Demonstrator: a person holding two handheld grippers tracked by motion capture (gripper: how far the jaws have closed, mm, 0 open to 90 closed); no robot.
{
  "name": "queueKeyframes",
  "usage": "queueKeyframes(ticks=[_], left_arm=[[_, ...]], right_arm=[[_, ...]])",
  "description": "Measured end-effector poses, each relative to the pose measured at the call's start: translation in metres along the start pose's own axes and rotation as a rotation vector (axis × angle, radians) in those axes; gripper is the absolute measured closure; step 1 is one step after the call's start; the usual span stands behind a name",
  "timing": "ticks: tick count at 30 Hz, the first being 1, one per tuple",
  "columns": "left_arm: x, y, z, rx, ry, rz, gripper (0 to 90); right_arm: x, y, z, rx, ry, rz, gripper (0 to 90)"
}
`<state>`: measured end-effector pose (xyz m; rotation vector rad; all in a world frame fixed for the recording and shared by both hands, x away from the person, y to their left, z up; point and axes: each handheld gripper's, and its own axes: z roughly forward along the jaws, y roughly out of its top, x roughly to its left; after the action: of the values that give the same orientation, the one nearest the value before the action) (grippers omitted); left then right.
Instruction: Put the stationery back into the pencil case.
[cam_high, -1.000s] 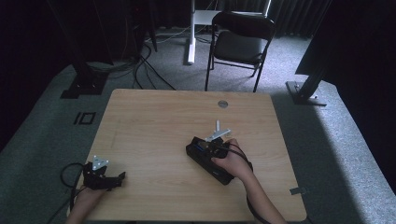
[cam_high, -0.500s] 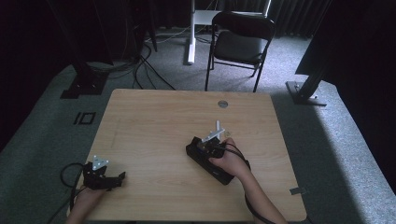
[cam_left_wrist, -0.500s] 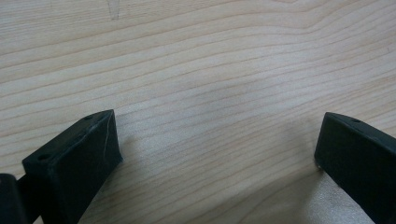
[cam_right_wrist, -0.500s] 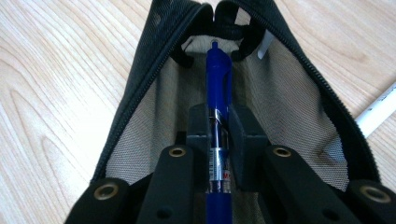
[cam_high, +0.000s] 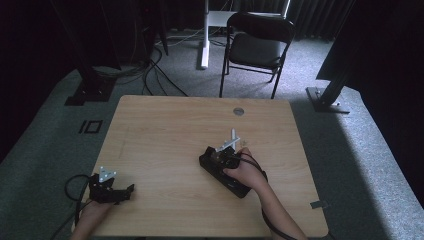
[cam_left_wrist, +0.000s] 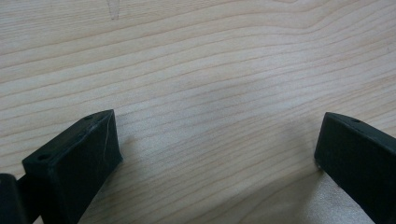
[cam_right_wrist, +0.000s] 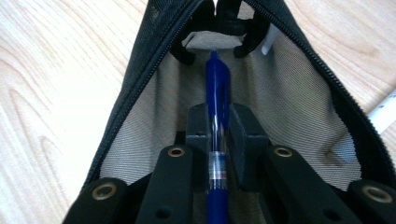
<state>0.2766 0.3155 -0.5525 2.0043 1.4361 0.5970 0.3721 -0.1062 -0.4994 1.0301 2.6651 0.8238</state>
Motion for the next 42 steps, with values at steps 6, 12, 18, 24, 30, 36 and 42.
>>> queueKeyframes(ticks=[6, 12, 18, 24, 30, 36, 42], left_arm=[[0.000, 0.000, 0.000, 0.000, 0.000, 0.000, 0.4], [0.000, 0.000, 0.000, 0.000, 0.000, 0.000, 0.4], [0.000, 0.000, 0.000, 0.000, 0.000, 0.000, 0.3], [0.000, 0.000, 0.000, 0.000, 0.000, 0.000, 0.3], [0.000, 0.000, 0.000, 0.000, 0.000, 0.000, 0.3], [0.000, 0.000, 0.000, 0.000, 0.000, 0.000, 0.3], [0.000, 0.000, 0.000, 0.000, 0.000, 0.000, 0.3]], right_arm=[[0.001, 0.001, -0.004, -0.009, -0.003, -0.006, 77.7], [0.000, 0.002, -0.015, -0.046, 0.007, -0.009, 76.7], [-0.002, 0.003, -0.027, -0.087, 0.012, -0.014, 75.7], [-0.004, 0.003, -0.040, -0.119, 0.022, -0.019, 76.0], [-0.008, 0.004, -0.053, -0.171, 0.017, -0.005, 76.1], [-0.014, 0.004, -0.062, -0.223, -0.004, 0.007, 75.6], [-0.023, 0.003, -0.066, -0.270, -0.056, 0.042, 74.3]])
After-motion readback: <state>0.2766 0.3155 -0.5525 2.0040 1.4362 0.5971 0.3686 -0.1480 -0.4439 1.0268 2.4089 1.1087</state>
